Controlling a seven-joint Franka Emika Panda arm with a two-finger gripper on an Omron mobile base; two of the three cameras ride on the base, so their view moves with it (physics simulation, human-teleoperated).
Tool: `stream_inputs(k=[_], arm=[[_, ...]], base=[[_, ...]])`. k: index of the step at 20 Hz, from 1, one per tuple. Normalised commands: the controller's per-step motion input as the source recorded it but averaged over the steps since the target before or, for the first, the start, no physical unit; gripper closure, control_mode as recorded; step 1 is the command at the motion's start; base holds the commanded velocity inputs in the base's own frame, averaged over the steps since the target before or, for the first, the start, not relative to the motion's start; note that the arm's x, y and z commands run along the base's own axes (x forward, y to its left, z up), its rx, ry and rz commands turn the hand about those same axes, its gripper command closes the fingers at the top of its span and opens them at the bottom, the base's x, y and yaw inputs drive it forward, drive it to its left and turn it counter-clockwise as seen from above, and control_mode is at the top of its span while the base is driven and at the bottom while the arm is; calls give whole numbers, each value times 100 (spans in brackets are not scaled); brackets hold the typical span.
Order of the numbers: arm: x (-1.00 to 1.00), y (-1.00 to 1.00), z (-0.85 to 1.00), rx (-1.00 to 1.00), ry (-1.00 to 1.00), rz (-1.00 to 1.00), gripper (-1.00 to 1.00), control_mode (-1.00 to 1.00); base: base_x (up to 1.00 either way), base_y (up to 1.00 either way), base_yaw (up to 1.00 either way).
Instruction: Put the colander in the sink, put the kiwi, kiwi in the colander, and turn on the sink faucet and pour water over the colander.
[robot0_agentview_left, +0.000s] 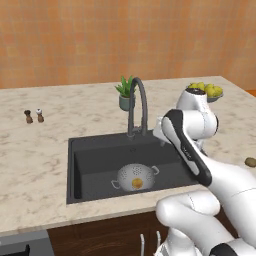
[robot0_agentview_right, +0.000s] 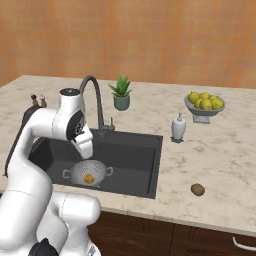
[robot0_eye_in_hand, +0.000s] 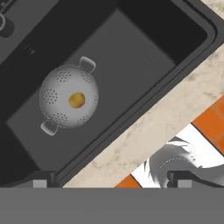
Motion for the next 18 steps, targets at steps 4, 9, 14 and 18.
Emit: stream_inputs(k=[4, 9, 14, 18], arm=[[-10, -100, 0, -5, 0, 0, -100, -100], [0, -100, 0, -6, 0, 0, -100, -100], [0, -100, 0, -7, 1, 1, -100, -100], [0, -100, 0, -6, 0, 3, -100, -100]], base=[[0, 0, 0], [0, 0, 0], [0, 0, 0], [0, 0, 0]])
